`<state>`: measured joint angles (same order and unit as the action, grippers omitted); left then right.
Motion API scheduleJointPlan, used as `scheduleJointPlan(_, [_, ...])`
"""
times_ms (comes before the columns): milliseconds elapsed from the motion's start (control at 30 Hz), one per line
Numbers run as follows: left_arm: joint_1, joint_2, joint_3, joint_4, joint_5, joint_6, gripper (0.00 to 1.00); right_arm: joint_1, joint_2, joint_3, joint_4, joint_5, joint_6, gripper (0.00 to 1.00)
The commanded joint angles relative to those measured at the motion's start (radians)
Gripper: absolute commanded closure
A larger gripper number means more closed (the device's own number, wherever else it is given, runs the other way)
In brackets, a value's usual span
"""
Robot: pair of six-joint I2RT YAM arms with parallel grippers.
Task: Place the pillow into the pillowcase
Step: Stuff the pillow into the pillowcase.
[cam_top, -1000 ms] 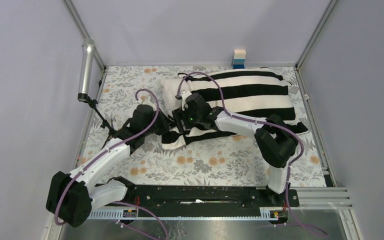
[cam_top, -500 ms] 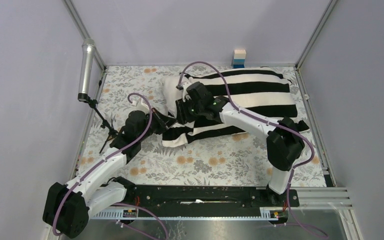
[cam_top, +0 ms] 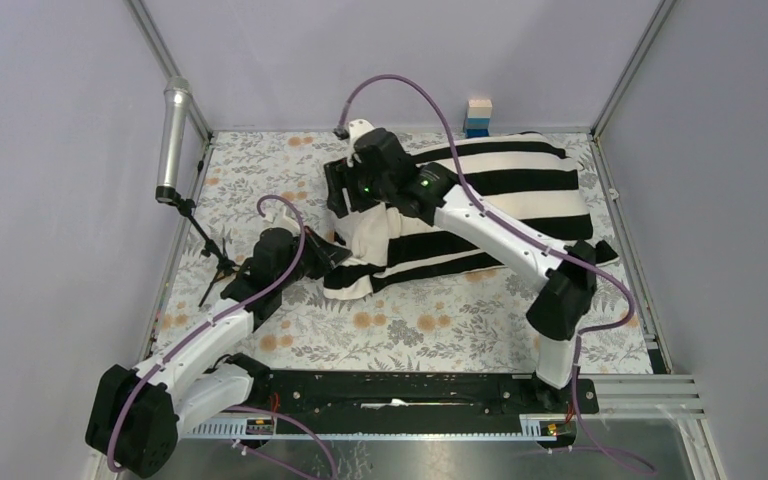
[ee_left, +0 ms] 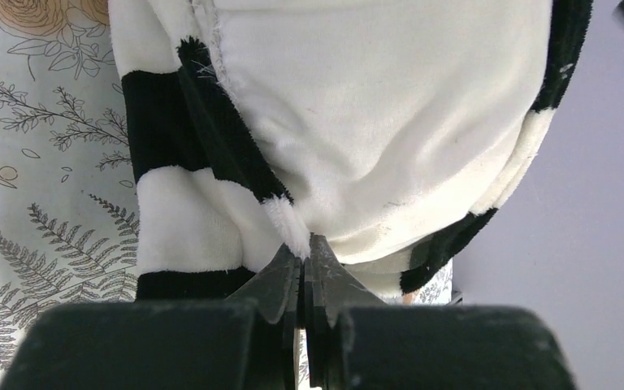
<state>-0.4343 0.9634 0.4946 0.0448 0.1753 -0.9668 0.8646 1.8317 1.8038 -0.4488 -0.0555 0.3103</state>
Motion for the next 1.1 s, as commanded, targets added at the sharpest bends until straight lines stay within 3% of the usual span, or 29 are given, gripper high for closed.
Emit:
scheduleJointPlan(0, [0.004,-0.047,0.013,0.063,0.004,-0.009,1.00,0.063,0.116,0.173,-0.182,0.323,-0.181,0.25])
scheduleJointPlan(167, [0.019,-0.067,0.038,-0.032,-0.061,-0.018,1.00,0.071,0.162,-0.038,-0.133,0.462,-0.223,0.19])
scheduleJointPlan(333, [0.034,-0.081,0.087,-0.157,-0.133,-0.014,1.00,0.126,0.148,-0.328,-0.066,0.518,-0.194,0.24])
scheduleJointPlan(400, [0.035,-0.079,0.105,-0.172,-0.148,-0.007,1.00,0.149,0.165,-0.419,-0.041,0.530,-0.154,0.35])
scheduleJointPlan(467, [0.035,-0.077,0.130,-0.196,-0.164,0.004,1.00,0.158,0.196,-0.485,-0.034,0.492,-0.111,0.59])
scheduleJointPlan(567, [0.035,-0.083,0.155,-0.191,-0.156,0.027,1.00,0.167,0.200,-0.579,0.035,0.382,-0.076,0.84])
scheduleJointPlan(600, [0.035,-0.088,0.159,-0.182,-0.148,0.033,1.00,0.168,0.195,-0.596,0.057,0.325,-0.065,0.88])
scheduleJointPlan(700, [0.035,-0.087,0.183,-0.097,-0.081,0.042,1.00,0.168,0.187,-0.608,0.163,0.098,-0.037,0.92])
scheduleJointPlan(800, [0.019,-0.043,0.285,-0.006,0.054,0.036,1.00,0.155,0.275,-0.483,0.168,0.005,0.010,0.96])
scheduleJointPlan(900, [-0.082,-0.039,0.380,0.025,0.076,0.056,1.00,0.072,0.405,-0.346,0.169,-0.092,0.101,1.00])
scheduleJointPlan(1067, [-0.196,-0.073,0.318,0.051,0.062,0.023,1.00,0.001,0.469,-0.252,0.228,-0.076,0.219,1.00])
